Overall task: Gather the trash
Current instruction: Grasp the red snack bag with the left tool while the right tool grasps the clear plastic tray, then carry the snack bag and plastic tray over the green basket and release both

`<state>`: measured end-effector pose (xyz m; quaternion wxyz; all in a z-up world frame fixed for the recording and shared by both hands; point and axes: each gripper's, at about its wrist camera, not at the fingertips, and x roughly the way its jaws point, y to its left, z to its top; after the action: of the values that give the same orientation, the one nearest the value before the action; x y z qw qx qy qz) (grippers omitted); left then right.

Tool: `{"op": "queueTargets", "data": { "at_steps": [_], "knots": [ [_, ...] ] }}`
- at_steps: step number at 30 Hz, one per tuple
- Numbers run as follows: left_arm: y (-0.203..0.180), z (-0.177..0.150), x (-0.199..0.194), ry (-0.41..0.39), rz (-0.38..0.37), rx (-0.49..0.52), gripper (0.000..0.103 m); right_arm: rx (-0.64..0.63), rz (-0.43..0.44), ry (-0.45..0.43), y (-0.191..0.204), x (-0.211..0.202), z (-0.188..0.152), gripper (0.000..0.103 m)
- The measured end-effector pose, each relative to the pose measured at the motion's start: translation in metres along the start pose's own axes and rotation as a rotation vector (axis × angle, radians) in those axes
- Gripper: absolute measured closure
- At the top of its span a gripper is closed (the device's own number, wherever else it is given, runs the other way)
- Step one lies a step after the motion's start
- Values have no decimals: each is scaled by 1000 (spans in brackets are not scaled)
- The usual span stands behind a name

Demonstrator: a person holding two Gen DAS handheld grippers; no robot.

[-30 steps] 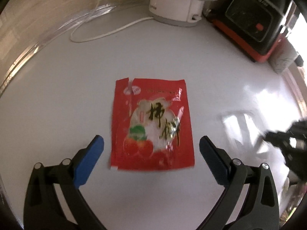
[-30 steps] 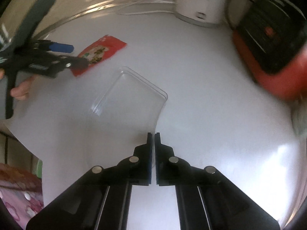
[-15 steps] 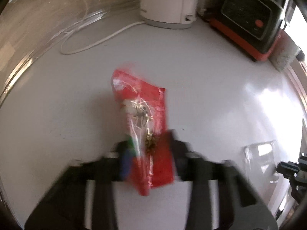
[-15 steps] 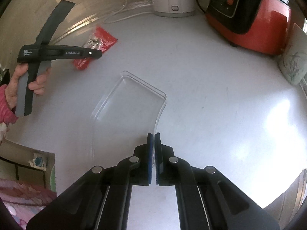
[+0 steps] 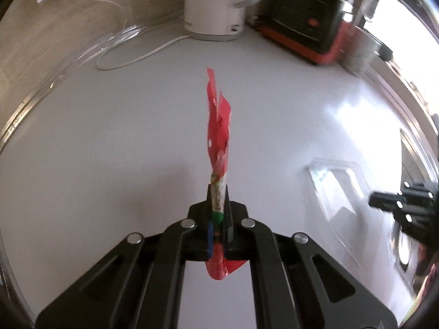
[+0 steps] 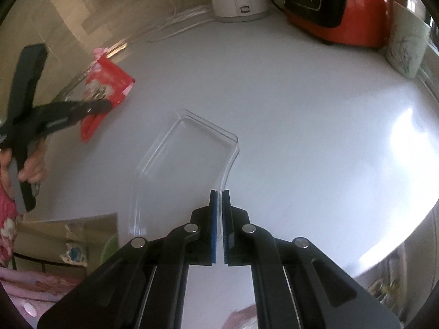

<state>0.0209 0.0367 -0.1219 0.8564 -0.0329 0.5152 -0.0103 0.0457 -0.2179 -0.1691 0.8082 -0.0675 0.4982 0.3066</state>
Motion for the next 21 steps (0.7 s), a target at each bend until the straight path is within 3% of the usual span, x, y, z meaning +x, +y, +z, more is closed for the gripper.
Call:
{"op": "queueTargets", "data": {
  "at_steps": [9,17,21],
  "knots": [
    [-15,-75,-58,4,-113,116,99,56,10,-17,61,-34,-66,99],
    [-11,-134,-77,42,-182,188,99,111,12,-39,130,-67,-143,98],
    [-7,-162,-85,60,-204,225,99,127,14,-26,155,-56,-167,98]
  ]
}}
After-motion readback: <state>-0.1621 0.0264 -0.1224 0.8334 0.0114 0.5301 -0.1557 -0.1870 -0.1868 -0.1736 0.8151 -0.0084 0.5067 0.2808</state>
